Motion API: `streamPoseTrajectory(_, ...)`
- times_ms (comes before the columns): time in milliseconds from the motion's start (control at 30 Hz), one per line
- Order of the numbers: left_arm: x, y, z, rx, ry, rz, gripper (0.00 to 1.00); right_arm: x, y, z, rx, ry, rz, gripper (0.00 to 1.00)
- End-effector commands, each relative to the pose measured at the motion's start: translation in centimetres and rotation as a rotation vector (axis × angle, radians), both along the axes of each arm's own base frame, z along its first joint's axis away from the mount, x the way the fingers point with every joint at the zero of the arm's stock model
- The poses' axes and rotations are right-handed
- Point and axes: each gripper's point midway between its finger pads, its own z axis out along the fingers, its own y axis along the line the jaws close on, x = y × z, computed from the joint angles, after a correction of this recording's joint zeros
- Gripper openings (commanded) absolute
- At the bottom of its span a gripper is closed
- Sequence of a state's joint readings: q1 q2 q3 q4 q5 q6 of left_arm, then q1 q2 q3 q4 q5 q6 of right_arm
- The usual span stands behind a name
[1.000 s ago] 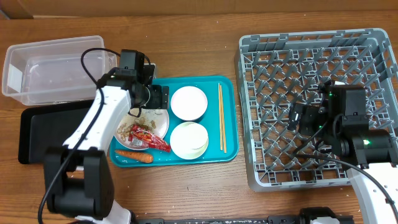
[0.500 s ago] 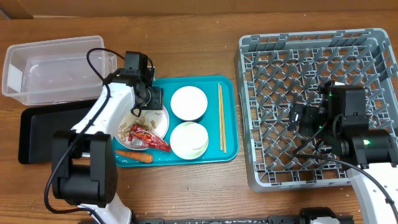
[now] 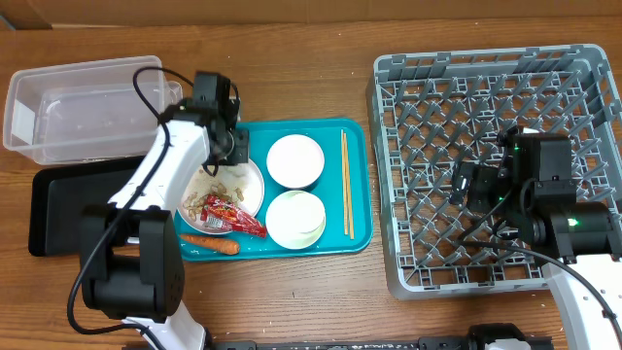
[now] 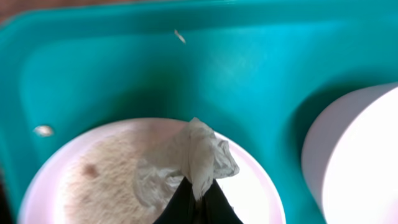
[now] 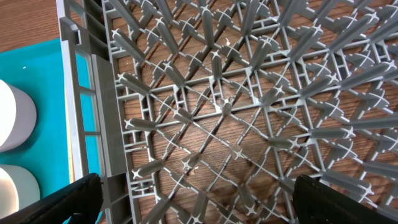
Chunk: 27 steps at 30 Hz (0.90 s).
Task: Sort waste into correct bins and load items into the dishwasher
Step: 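Carry the foil with left gripper and drop it into clear bin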
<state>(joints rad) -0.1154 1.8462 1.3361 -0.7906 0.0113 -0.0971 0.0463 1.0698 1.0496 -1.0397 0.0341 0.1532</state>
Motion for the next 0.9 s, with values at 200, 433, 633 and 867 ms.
streamPoseTrajectory(200, 3.8, 4.9, 12.4, 0.078, -0.24, 0.116, 0.04, 0.5, -0.2, 1.3, -0.004, -0.04, -0.012, 1.0)
streamPoseTrajectory(433, 6.2, 11.1, 15.6, 0.119, -0.387, 0.261, 0.04, 0.5, -0.2, 1.3, -0.004, -0.04, -0.012, 1.0)
streamPoseTrajectory(633, 7.8, 15.8, 16.5, 0.137, -0.477, 0.355, 0.08, 0.4, -0.2, 1.3, -0.004, -0.036, -0.012, 1.0)
streamPoseTrajectory(867, 8.1, 18.6, 14.1, 0.14, -0.442, 0.426, 0.23, 0.2, -0.2, 1.2, -0.004, -0.029, -0.012, 1.0)
